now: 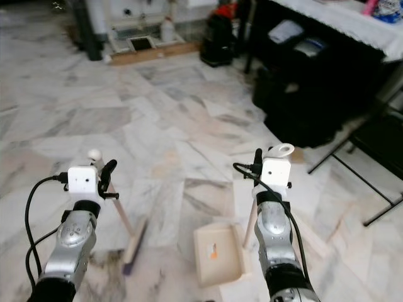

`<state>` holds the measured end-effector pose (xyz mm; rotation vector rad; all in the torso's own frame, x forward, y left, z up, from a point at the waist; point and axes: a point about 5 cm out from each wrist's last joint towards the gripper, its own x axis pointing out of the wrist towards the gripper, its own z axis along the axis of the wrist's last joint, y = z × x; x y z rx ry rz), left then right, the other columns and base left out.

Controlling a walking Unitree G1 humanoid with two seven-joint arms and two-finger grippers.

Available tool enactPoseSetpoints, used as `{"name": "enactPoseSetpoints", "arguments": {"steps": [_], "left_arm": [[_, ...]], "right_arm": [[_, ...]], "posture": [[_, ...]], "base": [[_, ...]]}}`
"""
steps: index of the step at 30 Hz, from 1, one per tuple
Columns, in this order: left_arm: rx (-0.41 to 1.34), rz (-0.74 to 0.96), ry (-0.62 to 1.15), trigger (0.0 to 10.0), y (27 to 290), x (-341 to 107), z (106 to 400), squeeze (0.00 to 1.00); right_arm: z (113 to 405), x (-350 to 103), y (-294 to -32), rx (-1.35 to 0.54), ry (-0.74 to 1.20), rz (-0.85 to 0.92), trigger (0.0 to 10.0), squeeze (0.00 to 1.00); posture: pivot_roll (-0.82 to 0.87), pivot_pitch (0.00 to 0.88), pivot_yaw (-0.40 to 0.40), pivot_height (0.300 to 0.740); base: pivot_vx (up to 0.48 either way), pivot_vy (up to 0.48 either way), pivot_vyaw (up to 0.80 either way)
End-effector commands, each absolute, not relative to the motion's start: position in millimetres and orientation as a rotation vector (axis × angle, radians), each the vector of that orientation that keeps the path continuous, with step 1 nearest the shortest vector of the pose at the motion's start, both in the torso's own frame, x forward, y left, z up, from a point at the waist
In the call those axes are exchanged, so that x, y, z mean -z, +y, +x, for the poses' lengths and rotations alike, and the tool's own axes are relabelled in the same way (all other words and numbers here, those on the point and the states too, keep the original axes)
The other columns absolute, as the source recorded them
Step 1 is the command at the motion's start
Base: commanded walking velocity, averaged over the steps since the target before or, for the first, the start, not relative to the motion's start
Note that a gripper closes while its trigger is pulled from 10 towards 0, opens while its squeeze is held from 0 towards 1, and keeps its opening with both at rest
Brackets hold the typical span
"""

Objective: Sweep floor

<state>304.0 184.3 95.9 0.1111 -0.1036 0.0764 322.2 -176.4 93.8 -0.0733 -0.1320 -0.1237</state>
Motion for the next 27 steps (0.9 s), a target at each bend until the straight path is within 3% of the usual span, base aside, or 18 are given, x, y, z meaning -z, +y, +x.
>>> {"name": "enactPoseSetpoints", "arguments": {"steps": [1, 9, 17, 22, 27], "left_arm": [[-0.064, 0.122, -0.146, 10.0, 181.0, -104.4, 306.7, 0.0], [-0.068, 0.104, -0.137, 10.0, 181.2, -103.6, 307.8, 0.0], [-0.066, 0.105, -0.139, 10.0, 180.8, -104.2, 308.3, 0.0], [-0.051, 0.114, -0.14, 10.0, 179.2, -103.8, 308.3, 0.0], [-0.05, 0.111, -0.145, 10.0, 178.8, -104.5, 308.0, 0.0]], "right_arm": [[322.6, -100.6, -181.1, 0.14, -0.173, -0.073, 10.0, 0.0], [322.5, -101.2, -180.4, 0.14, -0.179, -0.074, 10.0, 0.0], [322.6, -101.6, -180.2, 0.14, -0.181, -0.07, 10.0, 0.0], [323.0, -100.3, -180.1, 0.142, -0.169, -0.067, 10.0, 0.0], [323.1, -99.3, -180.0, 0.143, -0.161, -0.065, 10.0, 0.0]], "posture": [[-0.06, 0.066, -0.014, 0.74], [-0.06, 0.062, -0.013, 0.74], [-0.06, 0.058, -0.013, 0.74], [-0.06, 0.058, -0.013, 0.74], [-0.06, 0.06, -0.013, 0.74]], "base": [[0.0, 0.0, 0.0], [0.0, 0.0, 0.0], [0.0, 0.299, 0.0], [0.0, 0.0, 0.0], [0.0, 0.0, -0.77]]}}
